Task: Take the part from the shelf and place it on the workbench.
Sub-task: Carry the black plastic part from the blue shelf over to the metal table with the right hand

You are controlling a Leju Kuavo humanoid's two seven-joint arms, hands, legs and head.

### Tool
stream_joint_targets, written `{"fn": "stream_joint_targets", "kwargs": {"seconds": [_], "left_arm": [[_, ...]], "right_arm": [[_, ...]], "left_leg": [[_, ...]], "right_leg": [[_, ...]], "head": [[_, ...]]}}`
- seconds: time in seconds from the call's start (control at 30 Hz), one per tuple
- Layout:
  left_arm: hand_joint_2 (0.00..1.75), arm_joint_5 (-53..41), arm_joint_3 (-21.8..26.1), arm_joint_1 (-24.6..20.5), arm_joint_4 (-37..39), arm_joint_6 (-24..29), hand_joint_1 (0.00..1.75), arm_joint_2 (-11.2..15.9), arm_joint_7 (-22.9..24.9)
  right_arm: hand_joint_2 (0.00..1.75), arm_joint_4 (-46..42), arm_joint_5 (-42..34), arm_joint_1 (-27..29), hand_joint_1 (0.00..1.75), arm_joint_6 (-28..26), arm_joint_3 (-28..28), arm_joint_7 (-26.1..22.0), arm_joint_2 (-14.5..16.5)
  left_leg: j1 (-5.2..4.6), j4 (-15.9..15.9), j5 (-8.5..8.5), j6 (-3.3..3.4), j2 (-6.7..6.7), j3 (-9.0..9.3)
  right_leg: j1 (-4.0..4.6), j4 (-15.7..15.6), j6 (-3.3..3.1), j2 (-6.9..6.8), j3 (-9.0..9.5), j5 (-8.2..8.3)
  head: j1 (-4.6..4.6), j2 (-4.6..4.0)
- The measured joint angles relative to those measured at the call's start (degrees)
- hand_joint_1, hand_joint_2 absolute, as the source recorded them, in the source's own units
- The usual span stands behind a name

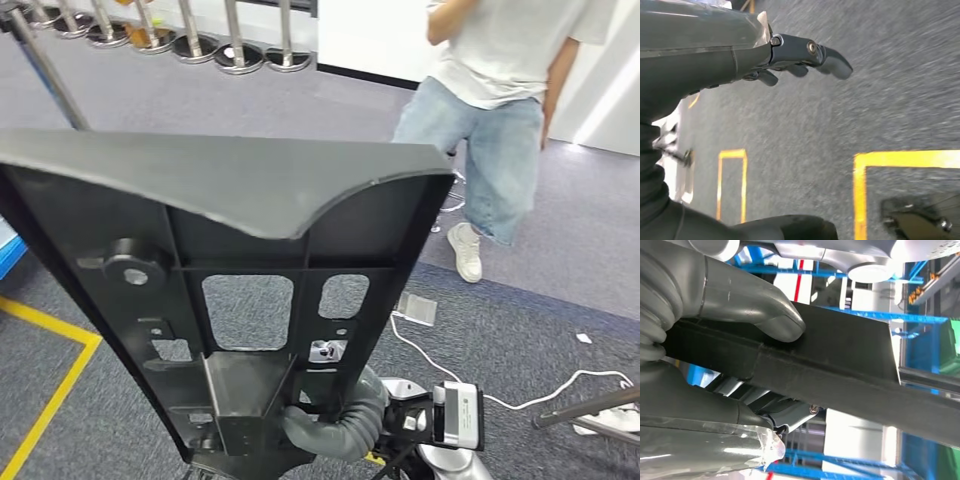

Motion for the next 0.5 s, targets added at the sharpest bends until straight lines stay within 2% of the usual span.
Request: {"fn": "stream_joint_targets", "kwargs": {"seconds": [0.03, 0.07, 0.1, 0.13, 0.17, 0.2, 0.23, 0.27, 0.3, 0.33, 0.37, 0.4, 0.47, 0.5], "left_arm": [[1.75, -0.02, 0.00, -0.03, 0.00, 0.00, 0.00, -0.02, -0.01], [1.75, -0.03, 0.01, 0.02, 0.00, 0.00, 0.00, 0.01, 0.01], [1.75, -0.06, 0.02, 0.16, 0.00, 0.00, 0.00, 0.04, 0.04], [1.75, -0.06, 0.03, 0.27, 0.00, 0.01, 0.00, 0.08, 0.04], [1.75, -0.07, 0.03, 0.32, 0.00, -0.01, 0.00, 0.11, 0.05], [1.75, -0.08, 0.03, 0.34, 0.00, -0.01, 0.00, 0.12, 0.05], [1.75, -0.08, 0.02, 0.37, 0.01, 0.02, 0.00, 0.12, 0.06], [1.75, -0.07, 0.01, 0.45, 0.01, 0.08, 0.00, 0.18, 0.08], [1.75, -0.04, 0.02, 0.58, 0.02, 0.08, 0.00, 0.31, 0.03], [1.75, -0.02, 0.03, 0.76, 0.02, 0.00, 0.00, 0.55, -0.11], [1.75, 0.00, 0.05, 0.94, 0.02, -0.17, 0.00, 0.84, -0.32], [1.75, -0.01, 0.08, 1.06, 0.02, -0.38, 0.00, 1.16, -0.61], [1.75, -0.04, 0.12, 1.24, 0.02, -0.65, 0.00, 1.68, -1.00], [1.75, -0.05, 0.13, 1.33, 0.02, -0.69, 0.00, 1.91, -1.08]], "right_arm": [[1.75, 0.07, 0.00, -0.04, 1.75, 0.01, 0.00, 0.01, 0.07], [1.75, 0.16, 0.00, -0.01, 1.75, 0.01, 0.00, 0.01, 0.11], [1.75, 0.26, 0.00, 0.02, 1.75, 0.01, 0.01, 0.02, 0.12], [1.75, 0.34, 0.00, 0.05, 1.75, 0.01, 0.01, 0.02, 0.13], [1.75, 0.39, 0.00, 0.06, 1.75, 0.01, 0.02, 0.02, 0.14], [1.75, 0.43, 0.00, 0.06, 1.75, 0.01, 0.02, 0.02, 0.16], [1.75, 0.44, -0.02, 0.02, 1.75, 0.01, 0.02, -0.01, 0.17], [1.75, 0.41, -0.06, 0.03, 1.75, 0.01, 0.01, -0.13, 0.17], [1.75, 0.35, -0.13, 0.13, 1.75, 0.03, 0.02, -0.31, 0.11], [1.75, 0.23, -0.21, 0.31, 1.75, 0.06, 0.03, -0.59, -0.05], [1.75, 0.06, -0.28, 0.59, 1.75, 0.09, 0.04, -0.85, -0.31], [1.75, -0.16, -0.34, 0.83, 1.75, 0.11, 0.06, -1.03, -0.61], [1.75, -0.60, -0.41, 1.03, 1.75, 0.15, 0.08, -1.18, -1.09], [1.75, -0.74, -0.42, 1.05, 1.75, 0.18, 0.09, -1.20, -1.22]], "left_leg": [[-0.05, 3.94, -1.47, -0.02, -0.70, -2.04], [-0.07, 6.94, -2.19, -0.06, -1.03, -3.79], [-0.05, 7.99, -1.74, -0.10, -1.17, -4.72], [0.01, 6.71, -0.06, -0.15, -1.29, -4.64], [0.14, 3.55, 2.48, -0.25, -1.62, -3.70], [0.33, 0.07, 4.63, -0.39, -2.50, -2.48], [0.57, -3.22, 6.09, -0.49, -3.47, -1.28], [0.69, -5.12, 6.64, -0.45, -4.34, -0.58], [0.69, -5.79, 6.40, -0.28, -4.83, -0.30], [0.59, -6.12, 6.26, -0.03, -4.65, -0.18], [0.54, -6.03, 6.23, 0.30, -4.21, -0.20], [0.55, -6.09, 6.24, 0.58, -3.77, -0.13], [0.62, -6.25, 6.20, 1.15, -2.83, 0.03], [0.53, -6.26, 6.10, 1.37, -2.31, 0.10]], "right_leg": [[0.02, 0.03, -0.10, 0.68, 0.06, -0.07], [0.03, 0.08, -0.16, 1.46, 0.13, -0.16], [0.01, 0.16, -0.14, 2.31, 0.22, -0.26], [-0.07, 0.30, -0.03, 3.18, 0.36, -0.41], [-0.18, 0.54, 0.16, 4.00, 0.51, -0.66], [-0.29, 0.89, 0.43, 4.71, 0.58, -0.99], [-0.32, 1.53, 0.74, 5.36, 0.45, -1.34], [-0.36, 2.02, 1.03, 5.89, 0.15, -1.57], [-0.37, 2.36, 1.30, 6.36, -0.19, -1.67], [-0.38, 2.58, 1.50, 6.82, -0.50, -1.66], [-0.47, 2.55, 1.69, 6.94, -0.68, -1.71], [-0.42, 2.92, 1.93, 6.23, -0.87, -2.00], [-0.40, 6.35, 2.50, 3.45, -2.47, -4.00], [-0.39, 9.91, 2.75, 2.02, -4.21, -5.65]], "head": [[-0.05, 0.00], [-0.05, 0.00], [-0.05, 0.00], [-0.06, 0.00], [-0.06, 0.00], [-0.05, 0.01], [-0.04, 0.01], [-0.02, 0.01], [0.01, 0.01], [0.04, 0.01], [0.07, 0.01], [0.16, 0.01], [0.38, 0.00], [0.49, 0.00]]}}
